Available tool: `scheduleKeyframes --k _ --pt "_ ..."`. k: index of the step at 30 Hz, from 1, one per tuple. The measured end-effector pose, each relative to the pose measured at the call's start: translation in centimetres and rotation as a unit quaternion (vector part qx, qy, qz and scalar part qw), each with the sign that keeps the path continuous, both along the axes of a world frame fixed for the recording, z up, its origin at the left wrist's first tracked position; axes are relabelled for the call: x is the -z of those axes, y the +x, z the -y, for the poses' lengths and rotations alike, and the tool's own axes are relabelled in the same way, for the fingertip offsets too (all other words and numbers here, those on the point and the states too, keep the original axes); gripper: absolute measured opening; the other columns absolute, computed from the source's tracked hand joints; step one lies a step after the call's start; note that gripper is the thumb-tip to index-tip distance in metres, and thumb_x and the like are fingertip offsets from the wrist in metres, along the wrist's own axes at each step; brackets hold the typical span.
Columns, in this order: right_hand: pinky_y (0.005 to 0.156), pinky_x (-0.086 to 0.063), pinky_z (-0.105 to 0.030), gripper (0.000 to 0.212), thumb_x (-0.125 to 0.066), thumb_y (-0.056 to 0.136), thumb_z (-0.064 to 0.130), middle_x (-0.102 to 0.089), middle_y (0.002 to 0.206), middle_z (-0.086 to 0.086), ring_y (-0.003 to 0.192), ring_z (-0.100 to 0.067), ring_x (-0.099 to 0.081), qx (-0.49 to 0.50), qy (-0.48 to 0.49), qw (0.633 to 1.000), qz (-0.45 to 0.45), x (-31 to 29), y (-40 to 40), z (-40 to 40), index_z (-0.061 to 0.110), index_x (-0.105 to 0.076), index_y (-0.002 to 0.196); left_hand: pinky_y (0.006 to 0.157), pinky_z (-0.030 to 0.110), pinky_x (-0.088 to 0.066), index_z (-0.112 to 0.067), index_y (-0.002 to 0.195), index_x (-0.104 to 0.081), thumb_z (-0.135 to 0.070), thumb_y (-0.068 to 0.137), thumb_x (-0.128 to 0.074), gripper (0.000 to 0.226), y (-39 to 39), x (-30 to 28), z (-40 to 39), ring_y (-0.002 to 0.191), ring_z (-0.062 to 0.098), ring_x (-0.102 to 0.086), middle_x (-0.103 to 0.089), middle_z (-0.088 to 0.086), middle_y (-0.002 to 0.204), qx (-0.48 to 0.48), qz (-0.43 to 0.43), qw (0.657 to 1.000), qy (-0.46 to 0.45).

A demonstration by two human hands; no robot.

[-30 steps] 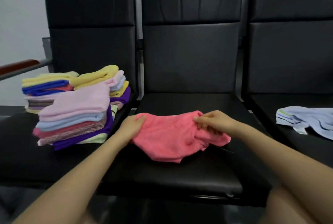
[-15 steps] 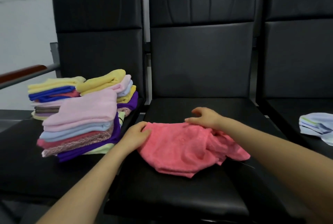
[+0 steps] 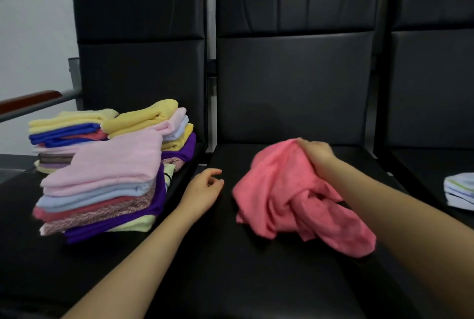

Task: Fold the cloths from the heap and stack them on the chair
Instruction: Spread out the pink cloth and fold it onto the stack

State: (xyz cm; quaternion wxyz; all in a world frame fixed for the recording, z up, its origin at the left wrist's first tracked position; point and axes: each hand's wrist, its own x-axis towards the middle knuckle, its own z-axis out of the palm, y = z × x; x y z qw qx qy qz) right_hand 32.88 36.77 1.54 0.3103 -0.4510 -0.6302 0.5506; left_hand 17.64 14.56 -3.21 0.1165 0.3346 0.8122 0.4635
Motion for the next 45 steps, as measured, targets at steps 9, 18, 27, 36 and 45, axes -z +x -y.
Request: scheduleKeyframes --k 9,18,27,36,45 --pt "0.075 -0.041 -0.031 0.048 -0.059 0.088 0.055 -0.059 0.093 -0.013 0.095 -0.031 -0.060 0.028 0.086 0.974 0.209 2.2 6.8 -3.9 0.008 -0.067 0.094 0.075 0.029 -0.049 -0.020 0.063 -0.068 -0.048 0.099 -0.040 0.053 4.4 -0.5 -3.1 0.068 0.012 -0.064 -0.069 -0.003 0.068 0.007 -0.082 0.984 -0.156" --pt "0.054 -0.042 -0.024 0.018 -0.068 0.088 0.031 -0.056 0.078 0.000 0.068 -0.013 -0.054 -0.153 -0.013 0.968 0.199 1.4 9.5 0.1 0.016 -0.058 0.085 0.075 0.029 -0.053 -0.017 0.104 -0.066 -0.057 0.088 -0.057 0.044 10.1 -1.9 -5.3 0.088 0.016 -0.060 -0.068 0.003 0.099 0.062 0.289 0.955 -0.015" --pt "0.068 -0.050 -0.031 0.007 -0.066 0.089 0.014 -0.066 0.085 -0.010 0.074 -0.021 -0.061 -0.077 -0.050 0.994 -0.066 -0.8 9.3 1.7 0.009 -0.062 0.087 0.082 0.033 -0.049 -0.005 0.096 -0.068 -0.017 0.089 -0.063 0.015 11.4 -4.0 -5.7 0.079 0.021 -0.060 -0.062 0.012 0.081 0.141 0.631 0.749 0.145" --pt "0.063 -0.044 -0.022 0.031 -0.077 0.080 0.026 -0.064 0.080 -0.002 0.071 -0.011 -0.056 -0.106 0.152 0.975 0.125 2.0 13.0 1.4 0.001 -0.069 0.096 0.062 0.026 -0.045 -0.011 0.122 -0.058 -0.001 0.097 -0.044 0.031 3.7 -4.5 -3.1 0.071 0.015 -0.055 -0.060 0.010 0.088 -0.022 0.314 0.912 0.263" --pt "0.059 -0.045 -0.022 0.031 -0.075 0.081 0.036 -0.067 0.087 0.000 0.075 -0.011 -0.060 -0.104 0.147 0.956 0.234 2.7 13.6 1.9 0.011 -0.067 0.096 0.109 0.034 -0.031 -0.013 0.153 -0.020 -0.020 0.091 -0.060 0.074 5.2 -2.2 -2.6 0.137 0.027 -0.038 -0.035 0.010 0.153 -0.040 0.125 0.991 -0.030"
